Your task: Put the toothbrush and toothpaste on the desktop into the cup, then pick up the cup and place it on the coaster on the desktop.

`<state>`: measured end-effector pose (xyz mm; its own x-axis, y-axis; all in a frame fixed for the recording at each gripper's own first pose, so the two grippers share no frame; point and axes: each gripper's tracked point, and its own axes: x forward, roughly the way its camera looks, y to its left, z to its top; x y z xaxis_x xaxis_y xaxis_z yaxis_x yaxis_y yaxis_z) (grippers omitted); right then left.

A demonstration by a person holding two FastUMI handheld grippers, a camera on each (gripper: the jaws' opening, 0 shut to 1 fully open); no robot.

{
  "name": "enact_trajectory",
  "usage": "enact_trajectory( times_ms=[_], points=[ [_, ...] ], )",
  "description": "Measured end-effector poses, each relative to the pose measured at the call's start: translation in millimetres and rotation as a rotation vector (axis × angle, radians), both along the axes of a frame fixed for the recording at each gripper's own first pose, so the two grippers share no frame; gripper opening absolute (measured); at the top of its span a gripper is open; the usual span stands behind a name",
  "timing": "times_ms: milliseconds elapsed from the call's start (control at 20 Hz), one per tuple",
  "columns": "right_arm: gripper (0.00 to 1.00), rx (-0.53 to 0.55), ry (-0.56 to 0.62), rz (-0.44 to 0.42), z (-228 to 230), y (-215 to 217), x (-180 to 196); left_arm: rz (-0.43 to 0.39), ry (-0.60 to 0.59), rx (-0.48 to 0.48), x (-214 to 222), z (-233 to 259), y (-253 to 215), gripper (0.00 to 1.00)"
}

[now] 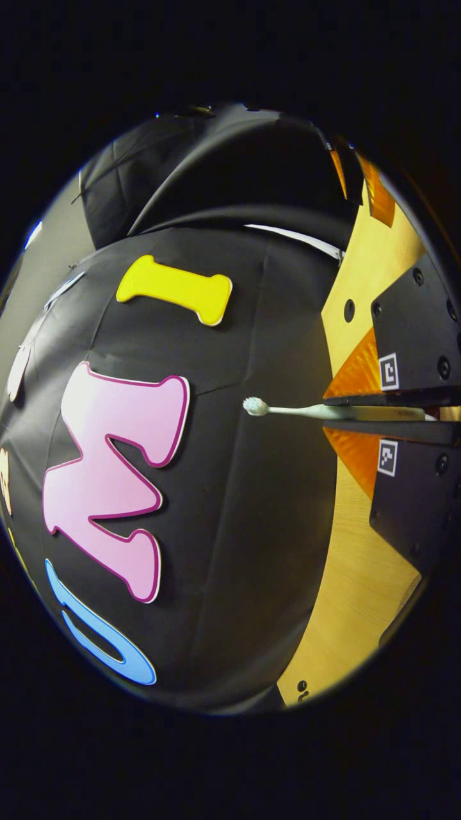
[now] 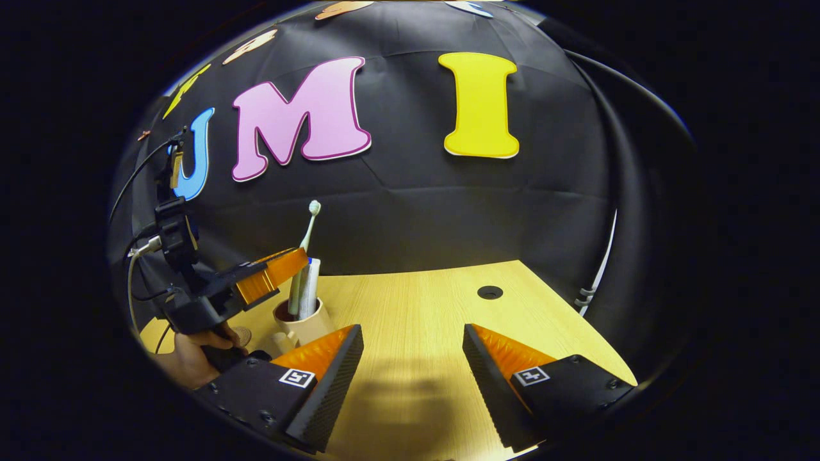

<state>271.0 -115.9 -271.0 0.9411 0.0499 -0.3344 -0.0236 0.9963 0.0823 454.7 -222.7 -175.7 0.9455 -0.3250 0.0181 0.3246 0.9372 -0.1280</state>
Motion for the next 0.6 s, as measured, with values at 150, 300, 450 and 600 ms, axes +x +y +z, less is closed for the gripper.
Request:
enact_trajectory(
  times_ms=[150,300,450,600],
  points=[
    [0.96,-0.005,-0.001,0.009,0,4,-1,-0.019,0.002,-0.014,-10,-1,-2,0.39],
    [0.96,-0.003,-0.003,0.013,2,6,-2,0.015,0.005,0.034,-15,-4,7,0.71],
    [0.96,-0.001,-0.016,0.019,9,13,-3,0.033,-0.010,0.016,-28,11,18,0.87],
    [0.96,0.003,-0.031,0.035,17,24,-5,0.073,-0.022,0.021,-46,28,39,0.95]
  ],
)
